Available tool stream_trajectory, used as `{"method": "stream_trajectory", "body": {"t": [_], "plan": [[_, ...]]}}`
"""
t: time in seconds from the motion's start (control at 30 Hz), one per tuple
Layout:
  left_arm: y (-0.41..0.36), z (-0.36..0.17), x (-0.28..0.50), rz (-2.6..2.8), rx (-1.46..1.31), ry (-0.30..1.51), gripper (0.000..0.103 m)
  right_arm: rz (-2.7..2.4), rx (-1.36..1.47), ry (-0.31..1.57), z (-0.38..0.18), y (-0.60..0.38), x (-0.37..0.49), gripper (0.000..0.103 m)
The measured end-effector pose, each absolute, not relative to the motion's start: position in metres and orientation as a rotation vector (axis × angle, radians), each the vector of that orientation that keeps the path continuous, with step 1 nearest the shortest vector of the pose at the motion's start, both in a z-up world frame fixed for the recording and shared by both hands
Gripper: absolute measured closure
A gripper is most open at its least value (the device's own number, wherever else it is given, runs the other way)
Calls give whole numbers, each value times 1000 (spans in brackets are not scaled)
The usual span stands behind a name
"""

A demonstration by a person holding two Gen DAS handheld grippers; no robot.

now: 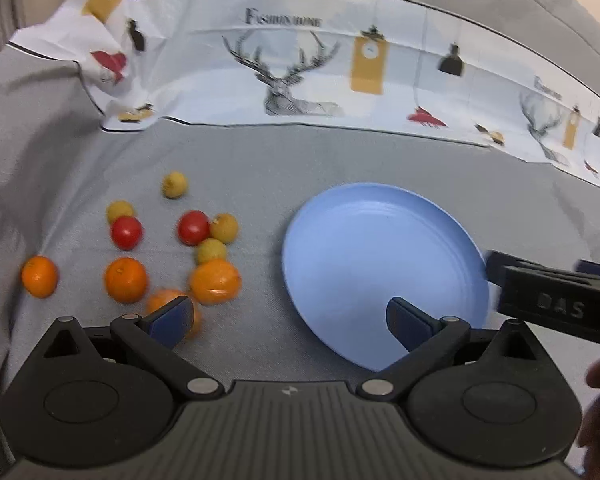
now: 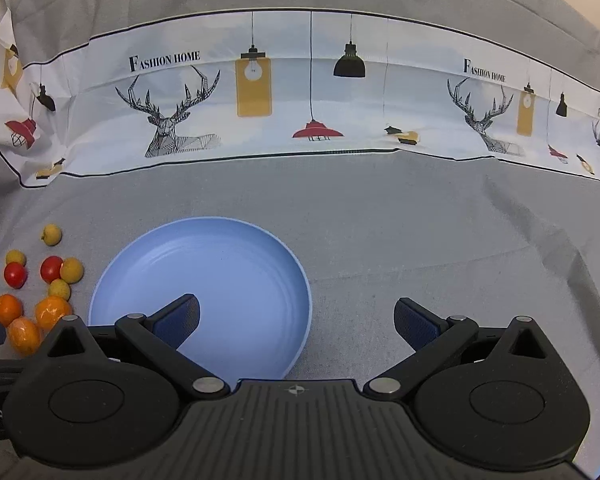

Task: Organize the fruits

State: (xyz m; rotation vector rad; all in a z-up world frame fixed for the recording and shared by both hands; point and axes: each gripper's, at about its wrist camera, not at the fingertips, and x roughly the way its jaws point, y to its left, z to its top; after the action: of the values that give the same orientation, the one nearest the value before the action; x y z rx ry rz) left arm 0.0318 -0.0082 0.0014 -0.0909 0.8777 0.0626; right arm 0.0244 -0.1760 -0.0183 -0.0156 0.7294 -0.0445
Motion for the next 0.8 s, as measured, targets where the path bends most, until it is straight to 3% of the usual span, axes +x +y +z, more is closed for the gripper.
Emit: {"method": "stream_trajectory", "body": {"t": [0.37,0.8], "plan": [[-13,1,33,15,-93,898,1,-23,-58,759,-24,-176,24,2],[-12,-1,36,4,-88,913,1,11,-93,785,-31,-170,23,20]]}}
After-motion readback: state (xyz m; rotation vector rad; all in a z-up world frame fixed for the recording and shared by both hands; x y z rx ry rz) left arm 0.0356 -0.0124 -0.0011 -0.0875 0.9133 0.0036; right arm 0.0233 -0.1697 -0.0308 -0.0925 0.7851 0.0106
